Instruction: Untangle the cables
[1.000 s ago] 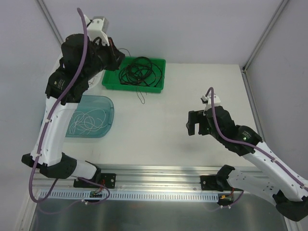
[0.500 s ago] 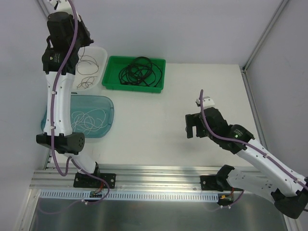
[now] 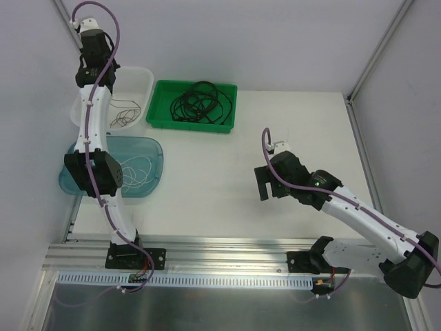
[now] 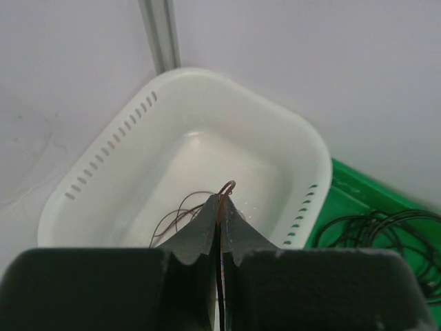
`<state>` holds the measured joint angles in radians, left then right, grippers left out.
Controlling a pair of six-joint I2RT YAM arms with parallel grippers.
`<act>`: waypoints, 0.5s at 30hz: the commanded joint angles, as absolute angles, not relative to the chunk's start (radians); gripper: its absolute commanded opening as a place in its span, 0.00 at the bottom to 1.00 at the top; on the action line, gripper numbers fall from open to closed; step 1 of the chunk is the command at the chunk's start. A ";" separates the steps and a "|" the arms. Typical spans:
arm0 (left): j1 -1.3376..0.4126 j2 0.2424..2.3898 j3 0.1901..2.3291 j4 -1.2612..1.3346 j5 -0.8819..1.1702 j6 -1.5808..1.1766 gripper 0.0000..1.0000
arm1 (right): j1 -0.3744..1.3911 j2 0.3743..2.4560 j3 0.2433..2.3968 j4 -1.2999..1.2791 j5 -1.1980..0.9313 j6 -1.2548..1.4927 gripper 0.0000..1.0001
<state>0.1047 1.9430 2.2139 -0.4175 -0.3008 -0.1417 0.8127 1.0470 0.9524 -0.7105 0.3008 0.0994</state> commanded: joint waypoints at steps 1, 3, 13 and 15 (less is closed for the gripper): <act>0.141 1.996 2.188 -0.361 -0.371 -0.144 0.00 | 0.807 1.051 0.960 -0.707 0.282 0.087 0.97; 0.149 2.008 2.166 -0.356 -0.365 -0.147 0.00 | 0.805 1.052 0.960 -0.712 0.281 0.087 0.97; 0.176 1.905 2.026 -0.354 -0.264 -0.184 0.71 | 0.802 1.046 0.996 -0.724 0.282 0.101 0.97; 0.176 1.840 1.988 -0.354 -0.194 -0.205 0.95 | 0.802 1.023 0.999 -0.732 0.298 0.109 0.97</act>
